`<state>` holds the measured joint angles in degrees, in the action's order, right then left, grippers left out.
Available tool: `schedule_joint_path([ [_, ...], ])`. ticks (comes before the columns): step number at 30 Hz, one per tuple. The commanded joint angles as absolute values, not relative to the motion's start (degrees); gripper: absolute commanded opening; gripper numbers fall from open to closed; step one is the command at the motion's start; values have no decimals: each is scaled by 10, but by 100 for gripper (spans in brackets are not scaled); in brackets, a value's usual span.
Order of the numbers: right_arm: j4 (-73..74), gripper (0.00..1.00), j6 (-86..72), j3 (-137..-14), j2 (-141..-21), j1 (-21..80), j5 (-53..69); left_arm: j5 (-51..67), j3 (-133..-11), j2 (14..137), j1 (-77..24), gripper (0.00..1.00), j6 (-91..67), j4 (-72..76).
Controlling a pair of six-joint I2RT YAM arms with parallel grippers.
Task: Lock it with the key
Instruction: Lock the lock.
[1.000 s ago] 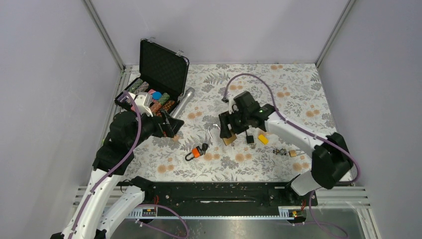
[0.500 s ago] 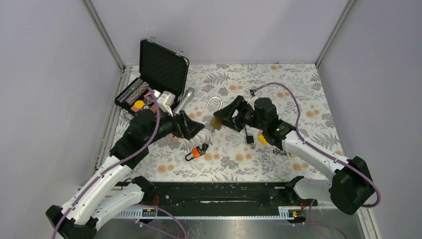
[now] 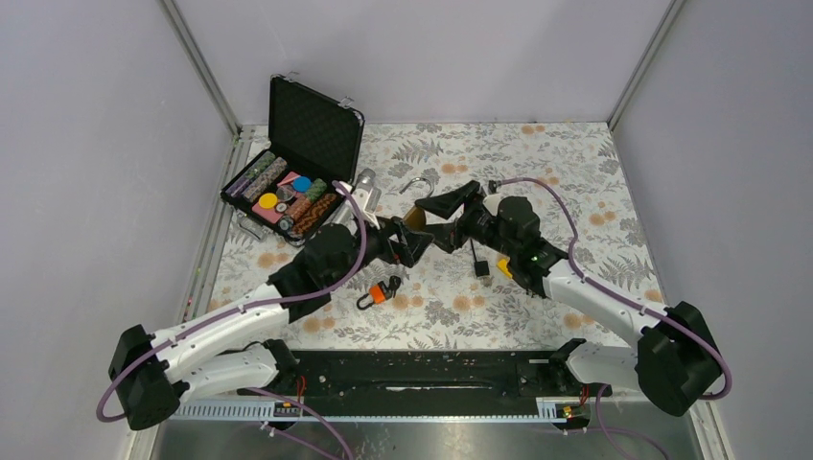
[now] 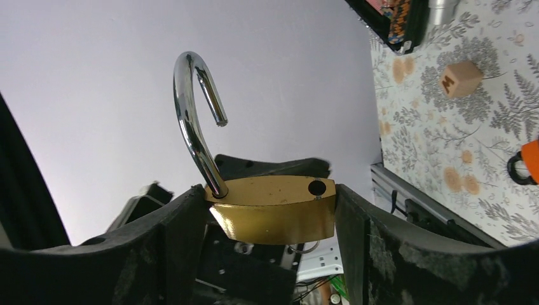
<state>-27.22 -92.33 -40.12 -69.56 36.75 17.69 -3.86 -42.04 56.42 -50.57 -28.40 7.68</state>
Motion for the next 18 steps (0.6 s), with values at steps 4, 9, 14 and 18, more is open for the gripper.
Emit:
schedule_joint_path([
  [4,-331,52,-967,-418,-631,371,184,-148,-374,567,-534,83,-280,277],
  [9,-313,52,-969,-421,-623,371,188,-147,-360,565,-539,71,-272,312],
  [14,-340,53,-1003,-416,-643,371,206,-137,-363,566,-539,58,-269,322],
  [18,-356,53,-1021,-416,-656,371,212,-134,-362,572,-539,42,-274,312],
])
